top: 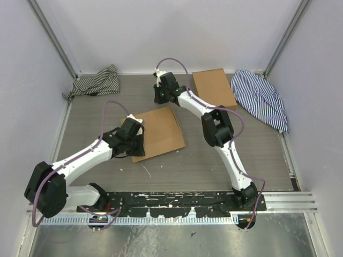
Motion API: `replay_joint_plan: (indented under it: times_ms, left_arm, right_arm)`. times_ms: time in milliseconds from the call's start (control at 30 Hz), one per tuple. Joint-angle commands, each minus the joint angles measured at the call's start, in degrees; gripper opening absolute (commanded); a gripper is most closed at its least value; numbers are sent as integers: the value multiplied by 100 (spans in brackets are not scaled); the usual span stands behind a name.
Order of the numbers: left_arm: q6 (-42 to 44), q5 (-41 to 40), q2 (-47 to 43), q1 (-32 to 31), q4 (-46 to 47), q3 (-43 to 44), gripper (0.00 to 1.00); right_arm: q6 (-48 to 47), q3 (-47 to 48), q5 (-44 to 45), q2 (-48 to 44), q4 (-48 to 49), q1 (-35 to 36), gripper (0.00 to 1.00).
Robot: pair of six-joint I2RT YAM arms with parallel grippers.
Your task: Fold the paper box
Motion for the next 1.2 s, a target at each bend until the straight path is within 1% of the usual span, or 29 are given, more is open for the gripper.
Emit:
replay_joint_plan:
  times_ms: [0,133,300,433,567,733,867,967,1100,1167]
  left_arm:
    - [81,-114,232,-77,390,-33,0]
    - [82,-156,549,-229,481,-10,0]
    - [-48,-629,957,-340,482,55,0]
    - [-219,-1346,1272,-458,472,139,0]
    - [-424,-2190,1413,-664,557,218,0]
    - [-709,-3004,1573,-973,845,348,0]
    - [-1001,-3392,1804,-1156,957,476,0]
    - [-1143,-3595,1940,-1393,1000,538,0]
    - [-1357,-3915,1984,-1788,992,558,0]
    - [-1443,-4104,1911,-1984,1061,541,0]
  right_arm:
    - [-77,614,-929,135,87,-78,10]
    - [-186,158,-1143,-5,-2,-74,10]
    - [-339,-194,-1390,-155,-622,-70,10]
    - [-525,-700,-1728,-407,-1070,-65,10]
    - [-900,-1327,-2075,-712,-1229,18,10]
    - [-1367,-1801,-2792,-949,-1513,178,10]
    - [-2001,-1873,-3540,-904,-1987,522,11]
    - [-2313,-1795,-3729,-800,-2260,767,11]
    - [-2581,-1696,-4278,-721,-2379,805,11]
    - [-2746,-1671,-4349,-755,-2432,842,12]
